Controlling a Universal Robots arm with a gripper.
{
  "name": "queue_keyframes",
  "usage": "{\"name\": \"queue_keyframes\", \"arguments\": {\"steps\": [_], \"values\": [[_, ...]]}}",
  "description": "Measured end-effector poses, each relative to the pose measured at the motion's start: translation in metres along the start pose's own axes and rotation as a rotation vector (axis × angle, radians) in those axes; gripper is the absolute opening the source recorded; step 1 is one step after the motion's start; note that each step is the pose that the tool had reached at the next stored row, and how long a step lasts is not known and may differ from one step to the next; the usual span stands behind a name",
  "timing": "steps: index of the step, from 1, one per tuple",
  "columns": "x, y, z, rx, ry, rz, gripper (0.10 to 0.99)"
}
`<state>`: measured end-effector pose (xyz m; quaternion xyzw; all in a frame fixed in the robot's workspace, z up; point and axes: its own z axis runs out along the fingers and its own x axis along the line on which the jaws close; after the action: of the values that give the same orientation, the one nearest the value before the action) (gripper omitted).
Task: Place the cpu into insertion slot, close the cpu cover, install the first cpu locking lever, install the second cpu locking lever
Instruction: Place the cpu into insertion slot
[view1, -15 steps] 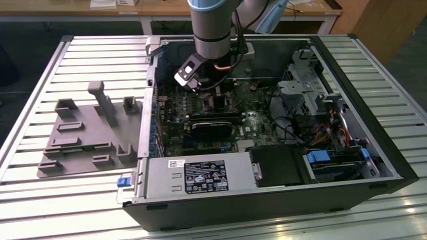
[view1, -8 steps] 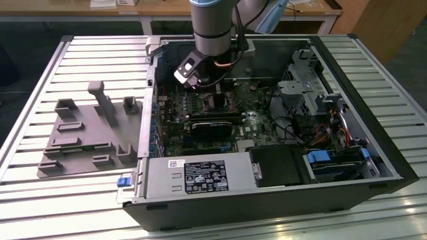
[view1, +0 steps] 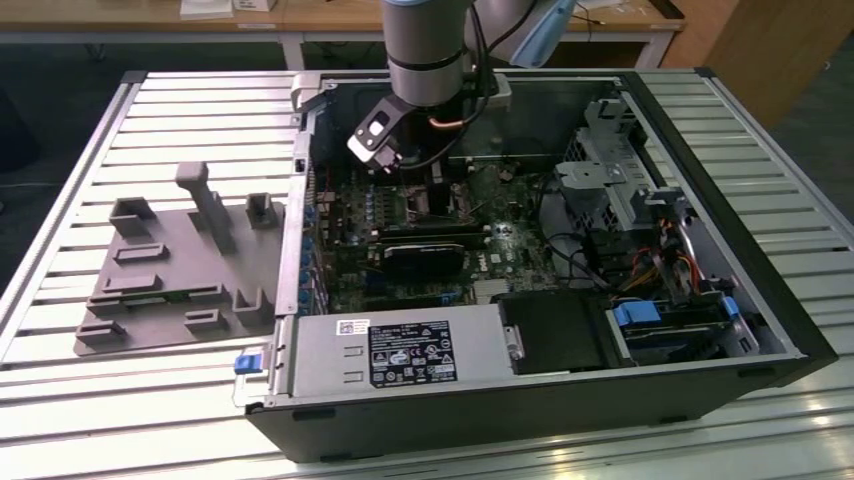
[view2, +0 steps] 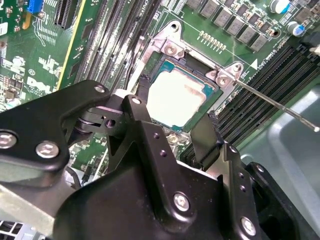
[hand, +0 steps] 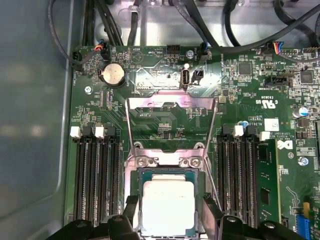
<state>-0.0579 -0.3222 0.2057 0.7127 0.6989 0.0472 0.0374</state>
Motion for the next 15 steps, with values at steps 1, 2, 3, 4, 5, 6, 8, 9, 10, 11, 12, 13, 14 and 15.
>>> {"name": "queue_keyframes", "arguments": {"steps": [1,2,3,4,5,6,8,9,10,11,12,13,14,15], "values": [[0.0,0.0,-0.0001,0.0,0.0001,0.0,0.608],[0.0,0.0,-0.0001,0.0,0.0001,0.0,0.596],[0.0,0.0,-0.0002,0.0,0.0001,0.0,0.596],[0.0,0.0,-0.0003,0.0,0.0,0.0,0.529],[0.0,0.0,-0.0004,0.0,0.0001,0.0,0.467],[0.0,0.0001,-0.0005,0.0,0.0,0.0,0.408],[0.0,0.0001,-0.0007,0.0,0.0,0.0,0.349],[0.0,0.0001,-0.0007,0.0,0.0,0.0,0.349],[0.0,0.0001,-0.0008,0.0,0.0001,0.0,0.29],[0.0,0.0001,-0.0009,0.0,0.0,0.0,0.235],[0.0,0.0001,-0.001,0.0,0.0,0.0,0.176],[0.0,0.0001,-0.0011,0.0,0.0001,0.0,0.176],[0.0,0.0001,-0.0012,0.0,0.0,0.0,0.118],[0.0,0.0001,-0.0012,0.0,0.0,0.0,0.118]]}}
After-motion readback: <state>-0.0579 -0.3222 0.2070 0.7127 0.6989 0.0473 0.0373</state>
